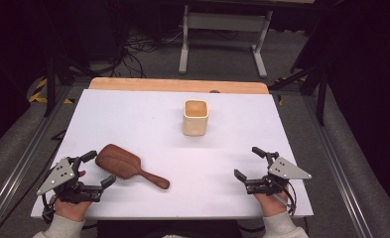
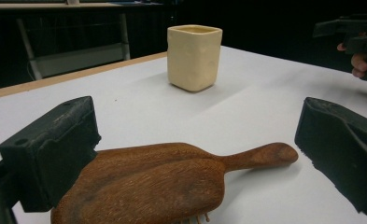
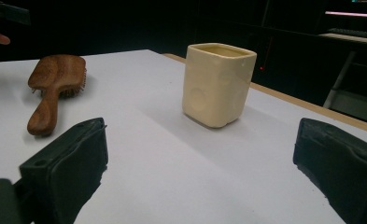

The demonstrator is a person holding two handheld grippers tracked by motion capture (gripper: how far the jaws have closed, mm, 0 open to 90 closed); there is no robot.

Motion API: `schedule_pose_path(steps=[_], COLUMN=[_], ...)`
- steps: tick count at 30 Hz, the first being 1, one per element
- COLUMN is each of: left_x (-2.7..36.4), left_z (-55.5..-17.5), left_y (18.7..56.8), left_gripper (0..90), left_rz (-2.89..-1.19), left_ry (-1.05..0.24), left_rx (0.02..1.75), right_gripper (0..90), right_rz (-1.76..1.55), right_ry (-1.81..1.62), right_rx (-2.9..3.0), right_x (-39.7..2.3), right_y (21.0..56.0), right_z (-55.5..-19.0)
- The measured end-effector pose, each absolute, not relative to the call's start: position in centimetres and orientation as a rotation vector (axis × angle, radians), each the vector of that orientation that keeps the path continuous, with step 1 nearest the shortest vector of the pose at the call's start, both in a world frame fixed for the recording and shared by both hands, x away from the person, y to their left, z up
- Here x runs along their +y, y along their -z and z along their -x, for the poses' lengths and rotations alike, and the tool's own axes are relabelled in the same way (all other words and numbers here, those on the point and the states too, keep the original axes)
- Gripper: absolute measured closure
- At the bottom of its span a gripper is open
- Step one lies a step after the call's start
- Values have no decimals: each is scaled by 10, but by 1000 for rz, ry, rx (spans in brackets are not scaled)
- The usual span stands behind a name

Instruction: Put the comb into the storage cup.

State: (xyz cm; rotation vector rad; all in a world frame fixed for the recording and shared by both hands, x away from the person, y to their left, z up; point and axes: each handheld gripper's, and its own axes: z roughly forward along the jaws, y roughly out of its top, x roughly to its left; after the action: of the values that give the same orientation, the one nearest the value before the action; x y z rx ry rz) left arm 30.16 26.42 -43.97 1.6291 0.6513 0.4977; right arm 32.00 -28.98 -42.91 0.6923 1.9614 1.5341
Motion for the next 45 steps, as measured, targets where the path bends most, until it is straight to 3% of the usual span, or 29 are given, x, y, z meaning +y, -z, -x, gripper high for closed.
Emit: schedule_pose_path(steps=[6, 13, 25, 45], left_x=[270, 267, 273, 277], left_z=[-304, -303, -304, -303], left_y=[438, 431, 432, 432], left_gripper=[5, 31, 15, 13], left_rz=[-1584, -1701, -1692, -1694], left_ry=[-454, -487, -488, -529], left_rx=[640, 631, 705, 702], right_gripper=[47, 57, 113, 148], right_rz=[-690, -690, -678, -452], right_ry=[-1538, -1542, -1573, -1623], right_rx=[1970, 1976, 2022, 2193], right_x=[-289, -289, -284, -214], right_y=[428, 428, 422, 399], right_z=[-320, -320, -324, -344])
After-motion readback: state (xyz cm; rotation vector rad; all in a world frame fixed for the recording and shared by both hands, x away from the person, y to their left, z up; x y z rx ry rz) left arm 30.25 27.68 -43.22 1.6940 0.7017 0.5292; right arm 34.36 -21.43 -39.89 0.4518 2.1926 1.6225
